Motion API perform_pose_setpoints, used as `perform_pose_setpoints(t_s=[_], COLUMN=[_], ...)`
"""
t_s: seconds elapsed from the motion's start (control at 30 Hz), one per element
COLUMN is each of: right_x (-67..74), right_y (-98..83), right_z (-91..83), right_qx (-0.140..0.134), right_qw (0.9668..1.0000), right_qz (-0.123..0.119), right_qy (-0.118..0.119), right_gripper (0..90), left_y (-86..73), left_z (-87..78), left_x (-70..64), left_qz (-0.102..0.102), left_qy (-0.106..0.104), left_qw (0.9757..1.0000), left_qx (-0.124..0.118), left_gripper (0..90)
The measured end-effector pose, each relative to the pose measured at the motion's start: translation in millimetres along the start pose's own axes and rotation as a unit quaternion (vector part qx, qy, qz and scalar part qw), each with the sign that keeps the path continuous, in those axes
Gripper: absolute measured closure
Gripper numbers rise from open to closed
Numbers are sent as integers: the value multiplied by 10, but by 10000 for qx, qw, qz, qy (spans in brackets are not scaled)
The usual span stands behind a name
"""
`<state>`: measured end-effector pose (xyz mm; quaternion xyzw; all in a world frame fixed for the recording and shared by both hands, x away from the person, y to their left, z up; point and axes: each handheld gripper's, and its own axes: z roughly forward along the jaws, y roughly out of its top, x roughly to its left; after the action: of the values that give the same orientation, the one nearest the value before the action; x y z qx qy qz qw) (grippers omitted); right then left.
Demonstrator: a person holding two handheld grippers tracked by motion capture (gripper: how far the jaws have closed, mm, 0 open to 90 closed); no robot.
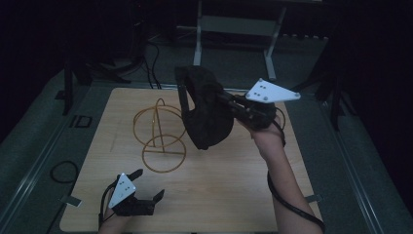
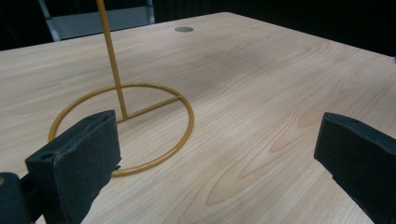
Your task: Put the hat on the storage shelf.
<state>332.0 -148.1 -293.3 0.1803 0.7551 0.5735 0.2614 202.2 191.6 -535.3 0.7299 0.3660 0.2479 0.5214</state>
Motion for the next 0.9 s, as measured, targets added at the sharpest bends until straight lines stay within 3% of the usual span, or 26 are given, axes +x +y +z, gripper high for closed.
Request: perform_pose_setpoints(t_s=[0.13,0.27,0.5,0.9], right_x=[67,177,305,427], right_y=[22,0,-67,-125], right_z=[206,450,752,1092], right_qx=[132,313,578,800], right_qw=[9998,9984,9955,9920], right_qz=[-8,-7,-6,144], right_qy=[171,465,754,969], right_gripper=[880,880,879,877], left_y=[-13,-37,-88,-88], left_z=[-10,-17,2,12], left_x=[-1,26,50,31], left_qz=[134,53,-44,15], left_qy=[98,128,148,219], left_qw=[9999,9999,9999,9998], left_qx=[-35,-48,-28,-32], left_gripper=[8,9,9,8])
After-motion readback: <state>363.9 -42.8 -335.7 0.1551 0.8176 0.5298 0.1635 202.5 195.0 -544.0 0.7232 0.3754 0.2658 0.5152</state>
